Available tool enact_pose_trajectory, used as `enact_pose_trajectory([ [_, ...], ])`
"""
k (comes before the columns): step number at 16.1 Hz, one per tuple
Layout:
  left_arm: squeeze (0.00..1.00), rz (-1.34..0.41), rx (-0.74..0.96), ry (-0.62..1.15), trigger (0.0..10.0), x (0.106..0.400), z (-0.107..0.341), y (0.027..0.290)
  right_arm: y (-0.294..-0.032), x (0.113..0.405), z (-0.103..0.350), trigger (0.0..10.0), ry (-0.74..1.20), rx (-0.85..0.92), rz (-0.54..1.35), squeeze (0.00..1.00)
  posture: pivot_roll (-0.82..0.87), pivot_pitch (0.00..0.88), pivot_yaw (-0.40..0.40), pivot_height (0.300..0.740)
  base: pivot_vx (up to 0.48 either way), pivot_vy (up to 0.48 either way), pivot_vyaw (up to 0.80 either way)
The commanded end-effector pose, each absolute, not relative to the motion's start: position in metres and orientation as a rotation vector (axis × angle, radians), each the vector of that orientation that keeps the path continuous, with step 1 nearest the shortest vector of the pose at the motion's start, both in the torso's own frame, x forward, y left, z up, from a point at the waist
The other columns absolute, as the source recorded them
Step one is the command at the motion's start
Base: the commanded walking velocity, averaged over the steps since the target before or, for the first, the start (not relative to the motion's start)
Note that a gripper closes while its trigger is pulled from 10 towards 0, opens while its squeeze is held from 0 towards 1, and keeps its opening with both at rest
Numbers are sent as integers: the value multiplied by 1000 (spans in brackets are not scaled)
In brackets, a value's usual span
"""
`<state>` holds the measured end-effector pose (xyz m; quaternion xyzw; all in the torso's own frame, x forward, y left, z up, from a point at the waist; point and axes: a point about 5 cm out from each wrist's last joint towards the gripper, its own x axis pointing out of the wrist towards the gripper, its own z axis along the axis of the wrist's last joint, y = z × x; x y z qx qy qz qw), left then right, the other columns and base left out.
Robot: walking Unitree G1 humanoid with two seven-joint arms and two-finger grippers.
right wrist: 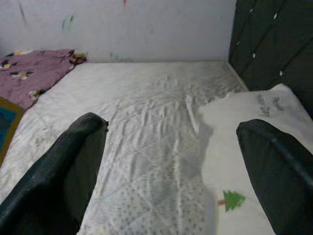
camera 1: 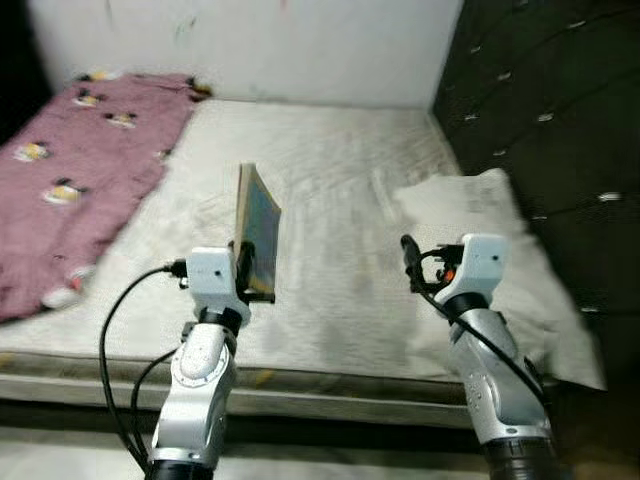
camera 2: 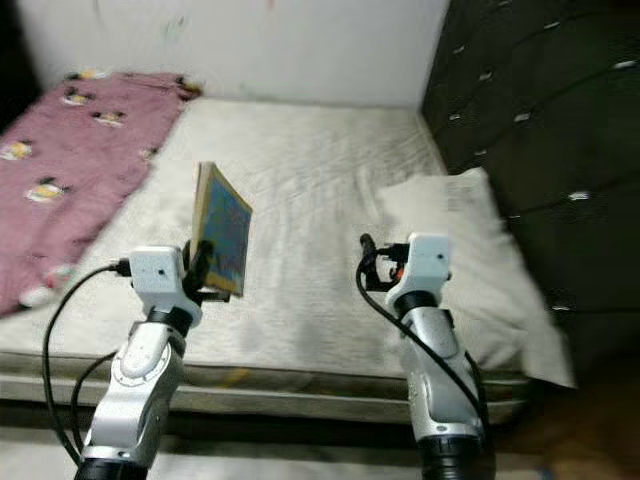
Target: Clean up the room
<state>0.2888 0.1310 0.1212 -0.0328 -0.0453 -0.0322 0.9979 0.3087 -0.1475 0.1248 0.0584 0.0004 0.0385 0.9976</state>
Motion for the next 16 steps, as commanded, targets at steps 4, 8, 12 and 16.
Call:
enact_pose_trajectory([
  [4, 0, -63, -68, -167, 10000, 290, 134, 136, -149, 309, 127, 10000, -8, 107, 97, 0, -70, 15, -15, 740, 0, 0, 0],
  [8, 0, -102, -94, -183, 10000, 289, 136, 135, -147, 309, 127, 10000, -5, 109, 101, 0, -72, 13, -15, 740, 157, 0, -534],
  [12, 0, -116, -100, -185, 10000, 289, 136, 134, -146, 310, 126, 10000, -4, 102, 107, 0, -72, 13, -15, 740, 387, 0, 0],
  [16, 0, -121, -103, -185, 10000, 288, 136, 133, -146, 310, 126, 10000, -3, 101, 105, 0, -71, 21, -18, 740, 428, 0, 0],
])
